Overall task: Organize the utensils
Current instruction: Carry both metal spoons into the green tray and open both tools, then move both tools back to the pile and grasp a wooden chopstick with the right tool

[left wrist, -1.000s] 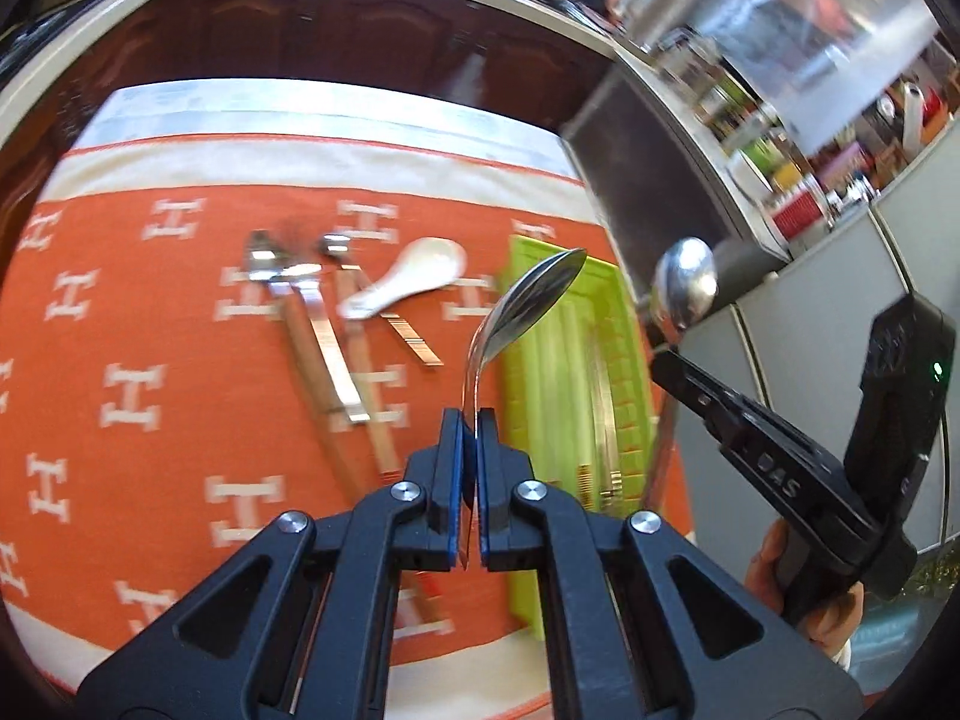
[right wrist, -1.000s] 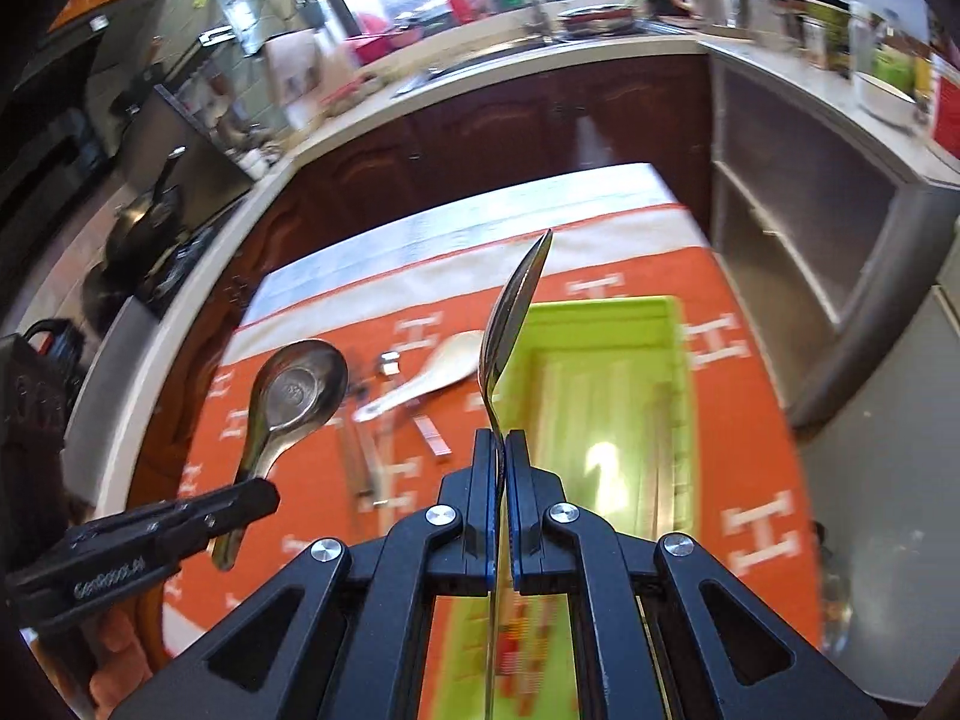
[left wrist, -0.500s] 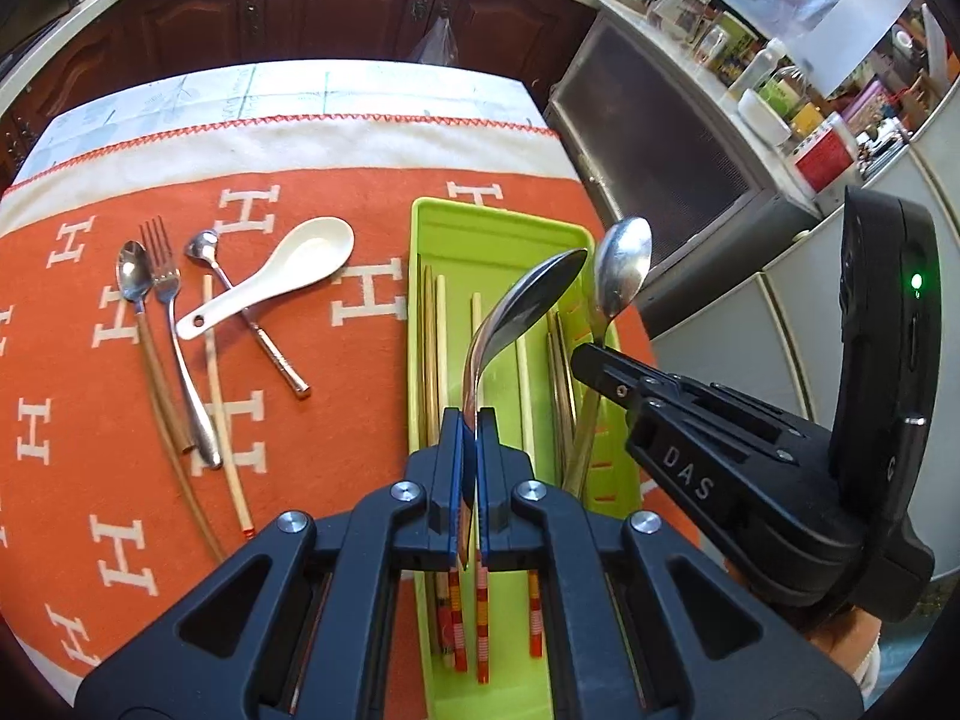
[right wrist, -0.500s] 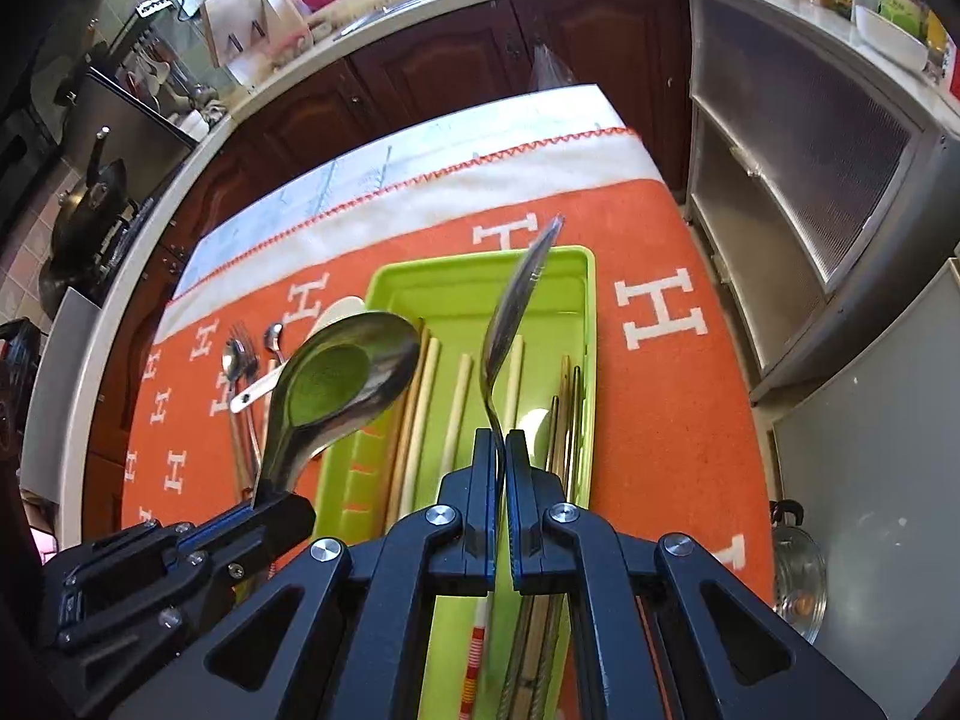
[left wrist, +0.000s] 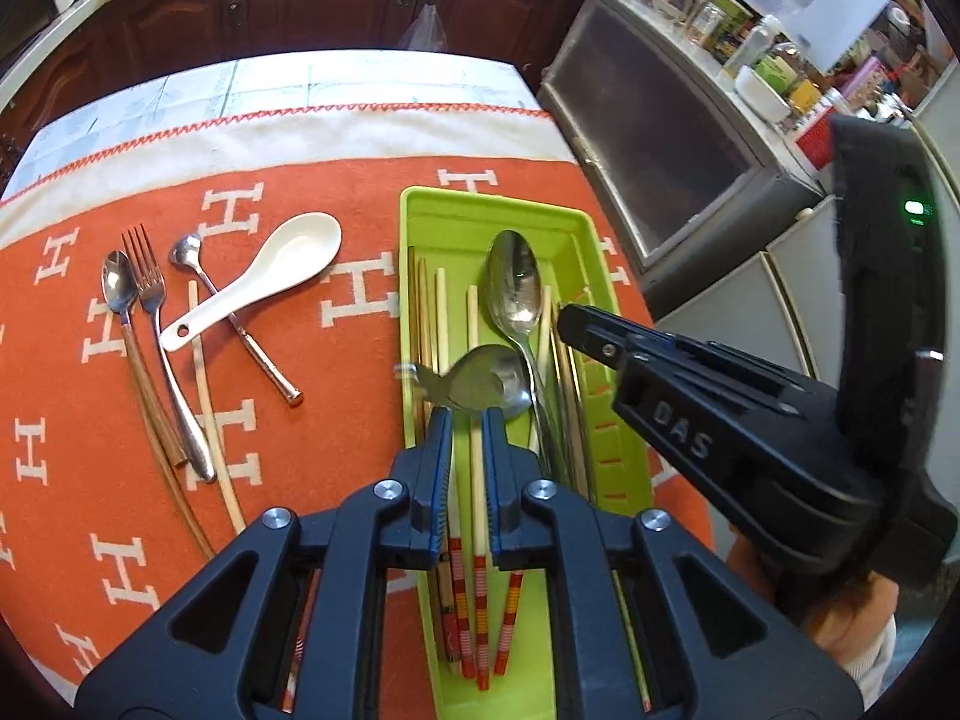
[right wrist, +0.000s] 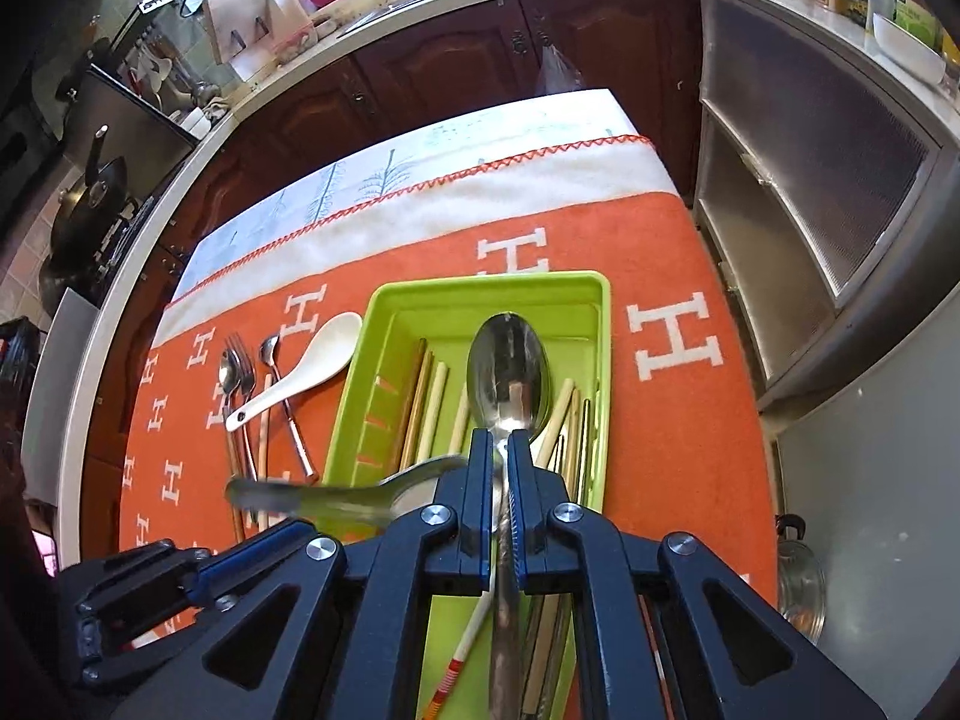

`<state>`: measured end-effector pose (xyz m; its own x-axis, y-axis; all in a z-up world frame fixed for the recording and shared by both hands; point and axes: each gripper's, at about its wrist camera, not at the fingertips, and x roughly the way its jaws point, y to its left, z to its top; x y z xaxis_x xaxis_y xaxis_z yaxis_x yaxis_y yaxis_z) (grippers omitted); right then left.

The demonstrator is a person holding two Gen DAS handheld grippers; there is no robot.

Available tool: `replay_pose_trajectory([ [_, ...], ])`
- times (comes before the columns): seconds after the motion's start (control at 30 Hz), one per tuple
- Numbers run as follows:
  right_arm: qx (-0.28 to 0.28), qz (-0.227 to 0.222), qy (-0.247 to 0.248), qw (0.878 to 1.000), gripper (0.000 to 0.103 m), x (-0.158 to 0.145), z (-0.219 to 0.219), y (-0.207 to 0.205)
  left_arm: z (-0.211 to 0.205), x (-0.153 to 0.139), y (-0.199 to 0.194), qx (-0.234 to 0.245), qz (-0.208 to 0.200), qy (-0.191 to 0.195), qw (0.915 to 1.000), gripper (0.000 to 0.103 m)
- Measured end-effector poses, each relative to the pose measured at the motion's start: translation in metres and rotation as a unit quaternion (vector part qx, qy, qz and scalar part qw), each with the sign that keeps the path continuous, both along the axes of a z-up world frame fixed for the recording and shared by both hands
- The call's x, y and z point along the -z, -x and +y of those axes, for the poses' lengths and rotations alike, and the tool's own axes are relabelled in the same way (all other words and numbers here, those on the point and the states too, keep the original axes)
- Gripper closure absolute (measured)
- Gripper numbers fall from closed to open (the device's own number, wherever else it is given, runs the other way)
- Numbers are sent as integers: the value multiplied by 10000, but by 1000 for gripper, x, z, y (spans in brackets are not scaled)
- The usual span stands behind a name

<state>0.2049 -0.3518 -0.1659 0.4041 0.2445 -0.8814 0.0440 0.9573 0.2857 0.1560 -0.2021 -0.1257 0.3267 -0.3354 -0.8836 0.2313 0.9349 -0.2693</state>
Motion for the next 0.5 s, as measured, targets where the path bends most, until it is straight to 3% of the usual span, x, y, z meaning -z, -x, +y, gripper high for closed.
replay_pose_trajectory([
  [0.27,-81,-1,-193,9998,98,-8,8,24,25,-21,28,293,-48,54,9995,85],
  [0.5,-166,-7,-340,9993,98,-21,26,45,77,-33,46,145,-137,-86,9998,85],
])
